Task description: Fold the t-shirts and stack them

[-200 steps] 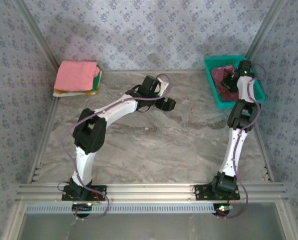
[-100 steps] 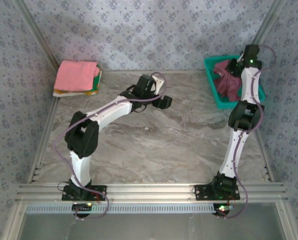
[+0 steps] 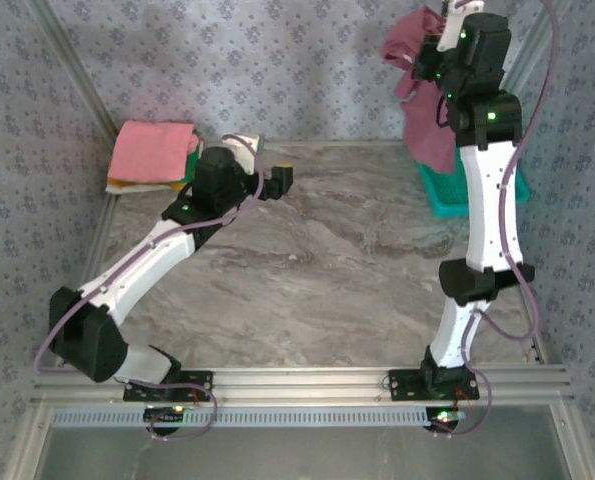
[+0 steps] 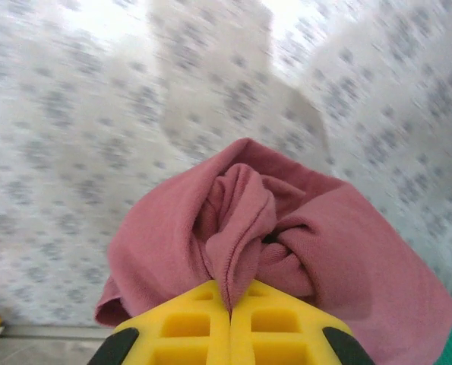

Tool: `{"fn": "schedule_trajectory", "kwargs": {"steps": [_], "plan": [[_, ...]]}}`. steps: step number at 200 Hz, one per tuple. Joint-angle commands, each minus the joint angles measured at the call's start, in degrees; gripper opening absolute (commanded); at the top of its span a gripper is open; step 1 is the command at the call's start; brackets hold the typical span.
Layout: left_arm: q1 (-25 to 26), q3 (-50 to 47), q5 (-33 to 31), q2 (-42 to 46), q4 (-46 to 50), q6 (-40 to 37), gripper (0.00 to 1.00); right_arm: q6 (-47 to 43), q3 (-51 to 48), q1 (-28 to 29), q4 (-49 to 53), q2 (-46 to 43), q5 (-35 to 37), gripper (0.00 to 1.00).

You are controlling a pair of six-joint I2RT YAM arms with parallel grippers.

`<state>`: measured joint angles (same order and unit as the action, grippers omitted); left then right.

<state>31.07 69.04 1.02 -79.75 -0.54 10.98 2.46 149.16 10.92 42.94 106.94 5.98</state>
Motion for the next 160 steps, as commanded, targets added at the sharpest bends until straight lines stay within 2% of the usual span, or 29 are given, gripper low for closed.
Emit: {"fn": "schedule_trajectory", "kwargs": {"steps": [1, 20, 23, 34, 41, 48, 51, 77, 110, 125, 133, 140, 160], "plan": [[-1.5, -3.7, -2.7, 3.2, -3.3, -3.4, 0.98, -2.6, -8.2, 5.0, -2.2, -2.9, 4.0, 0.0], [-3.5, -5.6, -2.7, 4.7, -1.5, -3.7, 0.98, 1.1, -19.7, 9.3, -7.5, -5.5, 3.1, 0.0], [-3.9, -5.9, -2.8, 4.8, -1.1, -3.5, 0.98, 1.9, -21.5, 9.8, -8.1, -5.8, 2.7, 0.05], [-5.3, -7.5, -2.5, 5.1, -0.5, -2.3, 0.98, 4.9, -28.3, 11.8, -12.0, -6.2, 0.8, 0.36], [-6.4, -8.7, -1.9, 5.2, -0.5, -1.5, 0.98, 6.6, -32.7, 12.7, -14.1, -6.0, -1.0, 0.7], [-7.2, -9.7, -1.3, 5.1, -0.6, -0.7, 0.98, 8.6, -36.4, 13.3, -15.3, -5.3, -2.4, 0.96], [-7.5, -10.3, -1.1, 5.1, -0.6, -0.3, 0.98, 9.5, -37.8, 13.4, -15.5, -4.8, -2.8, 1.0], [-8.6, -12.9, 4.4, 3.0, -3.1, -0.3, 0.98, 14.6, -40.9, 12.1, -10.7, 1.0, -13.2, 1.0], [-7.4, -6.0, 11.6, -6.9, 2.8, -4.0, 0.98, 17.4, -50.1, 8.1, -13.4, -1.1, -17.7, 0.98], [-4.2, -3.9, 9.1, -11.4, 4.3, -8.1, 0.95, 19.1, -55.2, 5.1, -14.7, -2.6, -19.0, 0.89], [-2.8, -2.6, 7.6, -14.1, 5.5, -9.7, 0.86, 20.1, -57.7, 3.7, -14.7, -3.2, -18.9, 0.83], [-2.3, -1.3, 6.9, -16.5, 6.5, -10.0, 0.79, 20.6, -60.5, 3.0, -14.8, -4.1, -18.5, 0.83], [-2.2, 1.6, 6.1, -23.3, 7.7, -8.9, 0.82, 20.2, -69.9, 3.1, -14.6, -8.7, -15.1, 0.88]]}}
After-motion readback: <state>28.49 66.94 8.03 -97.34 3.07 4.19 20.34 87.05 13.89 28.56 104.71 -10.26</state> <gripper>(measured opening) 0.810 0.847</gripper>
